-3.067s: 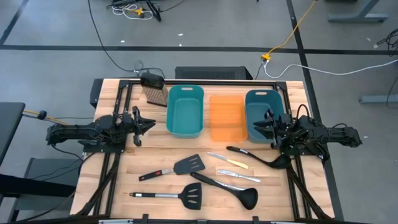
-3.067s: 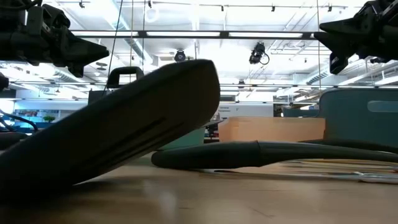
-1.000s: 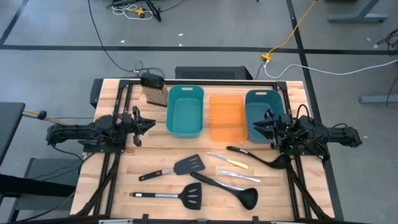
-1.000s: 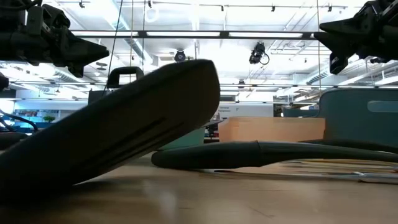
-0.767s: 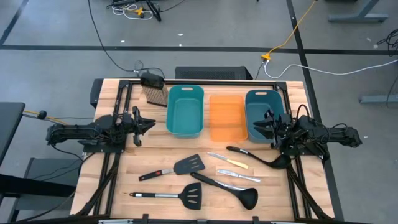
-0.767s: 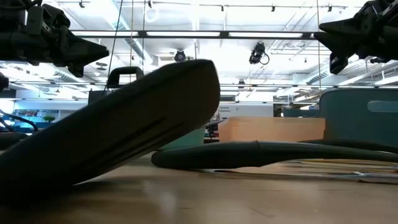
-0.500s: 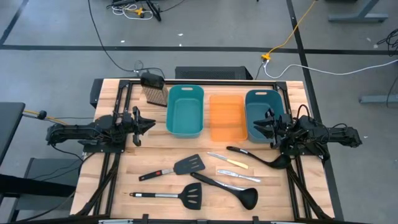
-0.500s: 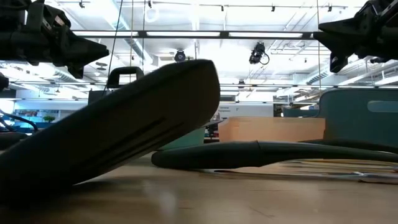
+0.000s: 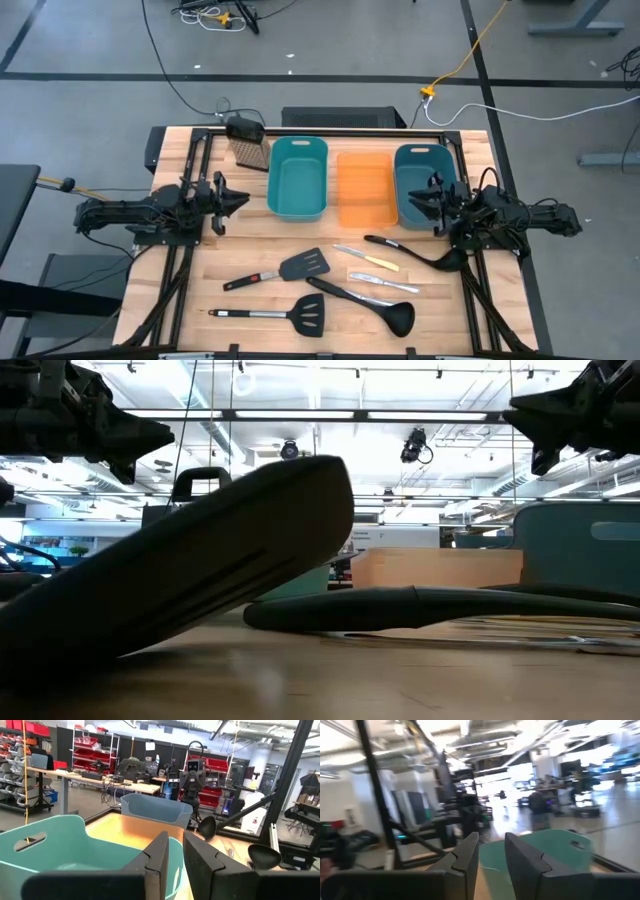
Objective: Pick & Place Kitchen Items
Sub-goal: Put the top black spatula into the green bin
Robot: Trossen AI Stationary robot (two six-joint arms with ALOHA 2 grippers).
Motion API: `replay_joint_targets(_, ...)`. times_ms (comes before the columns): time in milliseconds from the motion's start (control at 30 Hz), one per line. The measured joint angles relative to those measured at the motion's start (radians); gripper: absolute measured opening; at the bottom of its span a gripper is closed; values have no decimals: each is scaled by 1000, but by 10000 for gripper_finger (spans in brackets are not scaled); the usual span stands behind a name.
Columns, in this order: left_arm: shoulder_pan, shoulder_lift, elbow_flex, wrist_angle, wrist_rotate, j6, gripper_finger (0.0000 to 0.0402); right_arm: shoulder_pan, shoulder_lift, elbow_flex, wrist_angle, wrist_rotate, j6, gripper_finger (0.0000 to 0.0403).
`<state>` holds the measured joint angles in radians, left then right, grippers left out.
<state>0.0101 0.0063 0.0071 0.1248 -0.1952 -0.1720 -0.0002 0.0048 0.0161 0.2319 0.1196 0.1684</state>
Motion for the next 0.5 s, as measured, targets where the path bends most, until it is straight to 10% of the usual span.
replay_joint_targets(300,-45,19,145,-21,4,96,8,0,14,0,-58,46,-128,10)
replay_joint_targets(500,-121,203,417,-246,-129,116,4,0,14,0,-62,45,-143,28)
